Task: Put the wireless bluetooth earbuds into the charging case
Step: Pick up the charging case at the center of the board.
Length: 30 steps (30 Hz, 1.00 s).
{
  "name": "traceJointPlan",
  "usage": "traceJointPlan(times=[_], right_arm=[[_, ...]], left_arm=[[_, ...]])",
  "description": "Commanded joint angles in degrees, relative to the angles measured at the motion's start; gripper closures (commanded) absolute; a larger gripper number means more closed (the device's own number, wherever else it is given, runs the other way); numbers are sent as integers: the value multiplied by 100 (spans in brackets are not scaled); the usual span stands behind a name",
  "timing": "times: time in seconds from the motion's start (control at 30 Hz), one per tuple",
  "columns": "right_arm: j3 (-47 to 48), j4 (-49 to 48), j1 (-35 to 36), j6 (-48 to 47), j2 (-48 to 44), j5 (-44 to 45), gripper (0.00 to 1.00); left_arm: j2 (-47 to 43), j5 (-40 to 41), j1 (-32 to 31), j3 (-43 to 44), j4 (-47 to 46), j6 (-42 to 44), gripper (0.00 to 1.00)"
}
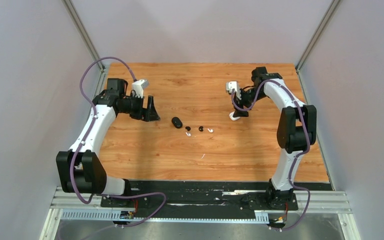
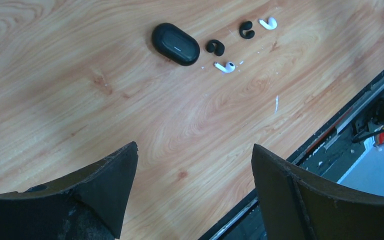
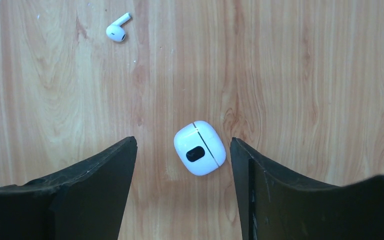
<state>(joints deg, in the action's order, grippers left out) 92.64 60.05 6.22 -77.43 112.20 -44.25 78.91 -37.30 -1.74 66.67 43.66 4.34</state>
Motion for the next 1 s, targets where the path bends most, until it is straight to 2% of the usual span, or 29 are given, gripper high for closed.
traceJointPlan(times=[0.0,0.37,0.97], right_arm=[[-49,306,153,-1764,90,146,31],[59,373,215,-2644,630,962,37],[374,427,208,-2271,1131,1434,39]], left_arm=[[71,-311,9,218,323,274,10],[74,-300,-26,275,279,149,11],[-113,-371,-24,10,203,5,11]])
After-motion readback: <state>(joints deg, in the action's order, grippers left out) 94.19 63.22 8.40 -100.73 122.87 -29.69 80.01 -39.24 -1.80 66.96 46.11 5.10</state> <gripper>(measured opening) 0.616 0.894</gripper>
